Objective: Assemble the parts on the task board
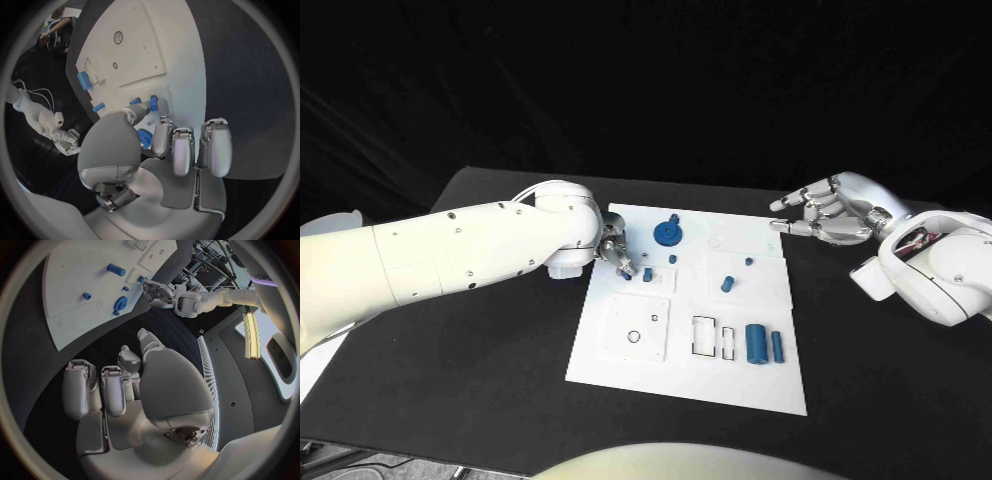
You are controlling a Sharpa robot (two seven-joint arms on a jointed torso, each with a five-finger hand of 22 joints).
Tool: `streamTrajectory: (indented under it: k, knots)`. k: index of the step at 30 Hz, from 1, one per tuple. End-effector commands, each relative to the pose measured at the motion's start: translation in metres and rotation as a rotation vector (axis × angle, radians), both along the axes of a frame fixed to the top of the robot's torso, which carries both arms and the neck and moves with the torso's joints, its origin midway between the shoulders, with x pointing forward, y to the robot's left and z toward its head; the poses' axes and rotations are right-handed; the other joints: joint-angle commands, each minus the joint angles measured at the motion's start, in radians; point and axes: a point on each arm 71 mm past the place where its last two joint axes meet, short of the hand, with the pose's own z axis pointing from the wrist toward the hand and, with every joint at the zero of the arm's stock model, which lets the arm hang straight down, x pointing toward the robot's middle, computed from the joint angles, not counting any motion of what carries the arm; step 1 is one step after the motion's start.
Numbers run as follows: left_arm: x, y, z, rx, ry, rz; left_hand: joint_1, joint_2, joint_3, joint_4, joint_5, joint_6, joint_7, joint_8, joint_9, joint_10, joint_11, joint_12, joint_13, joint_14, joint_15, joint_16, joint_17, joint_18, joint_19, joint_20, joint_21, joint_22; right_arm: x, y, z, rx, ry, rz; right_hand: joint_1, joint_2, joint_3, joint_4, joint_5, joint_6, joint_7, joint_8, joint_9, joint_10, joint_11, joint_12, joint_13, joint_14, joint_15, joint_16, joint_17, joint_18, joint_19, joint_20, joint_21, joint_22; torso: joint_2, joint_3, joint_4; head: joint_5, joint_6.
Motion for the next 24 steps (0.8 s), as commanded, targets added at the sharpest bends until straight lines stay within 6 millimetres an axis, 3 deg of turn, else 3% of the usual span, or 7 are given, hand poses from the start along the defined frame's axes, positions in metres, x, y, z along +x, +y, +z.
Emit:
streamTrajectory:
  k: [1, 24]
  knots:
    - [-0.0028, 0.0022, -0.0065, 0.041, 0.04, 0.013, -0.016, -0.001, -0.013, 0.006, -0.002, 0.01, 0.002, 0.002, -0.003, 0.006, -0.002, 0.007, 0.004, 0.105, -0.006, 0.003, 0.263, -0.004, 0.072, -0.006, 0.008, 0.2, -0.0009, 0.0013, -0.0003, -0.007, -0.001, 0.014, 0.0, 0.005, -0.004, 0.001, 0.004, 0.007, -0.001, 0.001, 0.0, 0.002, 0.001, -0.004, -0.001, 0.077, -0.005, -0.003, 0.133, 0.006, 0.0, -0.008, -0.006, -0.001, 0.0, -0.0001, 0.0003, -0.001, 0.0]
    - [-0.0013, 0.0028, -0.0074, 0.058, 0.049, 0.009, -0.056, 0.004, -0.131, 0.07, 0.0, 0.041, -0.006, 0.003, -0.018, 0.027, -0.008, 0.044, 0.048, 0.105, -0.011, 0.003, 0.263, -0.009, 0.082, -0.011, 0.024, 0.219, -0.0016, 0.0009, 0.0, -0.007, -0.001, 0.013, 0.001, 0.006, -0.005, 0.0, 0.004, 0.007, -0.001, 0.001, 0.0, 0.001, 0.001, -0.005, -0.002, 0.077, -0.005, -0.004, 0.132, 0.006, 0.0, -0.008, -0.006, -0.002, 0.0, 0.0002, 0.0006, -0.006, -0.003]
